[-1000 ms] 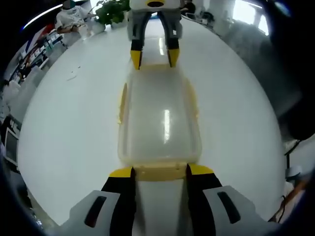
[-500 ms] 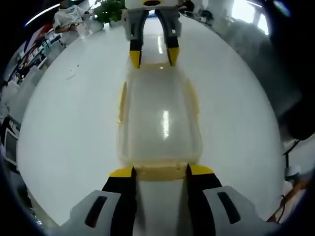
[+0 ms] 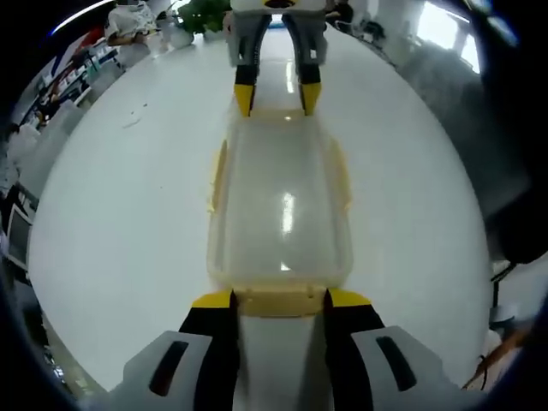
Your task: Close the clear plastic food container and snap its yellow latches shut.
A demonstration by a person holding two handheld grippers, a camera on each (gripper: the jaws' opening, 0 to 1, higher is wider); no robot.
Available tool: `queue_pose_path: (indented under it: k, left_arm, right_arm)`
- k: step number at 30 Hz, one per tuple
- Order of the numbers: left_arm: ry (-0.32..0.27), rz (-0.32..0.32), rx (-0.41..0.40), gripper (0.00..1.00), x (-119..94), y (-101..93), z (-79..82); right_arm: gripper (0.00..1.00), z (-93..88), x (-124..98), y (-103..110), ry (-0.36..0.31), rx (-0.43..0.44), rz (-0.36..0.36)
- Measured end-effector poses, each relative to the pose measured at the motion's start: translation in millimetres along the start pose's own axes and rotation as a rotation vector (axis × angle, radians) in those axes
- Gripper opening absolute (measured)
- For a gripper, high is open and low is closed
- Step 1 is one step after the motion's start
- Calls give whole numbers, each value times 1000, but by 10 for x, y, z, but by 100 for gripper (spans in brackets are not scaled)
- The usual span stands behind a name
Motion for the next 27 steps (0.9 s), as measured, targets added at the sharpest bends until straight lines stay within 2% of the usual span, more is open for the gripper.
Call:
queue_pose_path:
  k: [5,18,27]
  left_arm:
    - [-22,13,-30,35,-153,14,117]
    - [-6,47,-27,35,-566,-78,486]
    - [-8,65,-13,35,-599,-100,541]
  right_arm:
    - [36,22,-180,-82,-15,12,-1]
    - [36,96,-735,-190,-38,6,-14]
    - [36,81,-764,-202,-48,12,-20]
Point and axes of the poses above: the point that each gripper's makers call its tool centre point, and the gripper's own axes: x roughly forward along the fingers, y roughly to its left, z roughly out of its top, the point moved 2 cm from there along -x, roughly backward along the fingers, and after that the axes turned 11 degrees about -z, right-handed, at the moved point
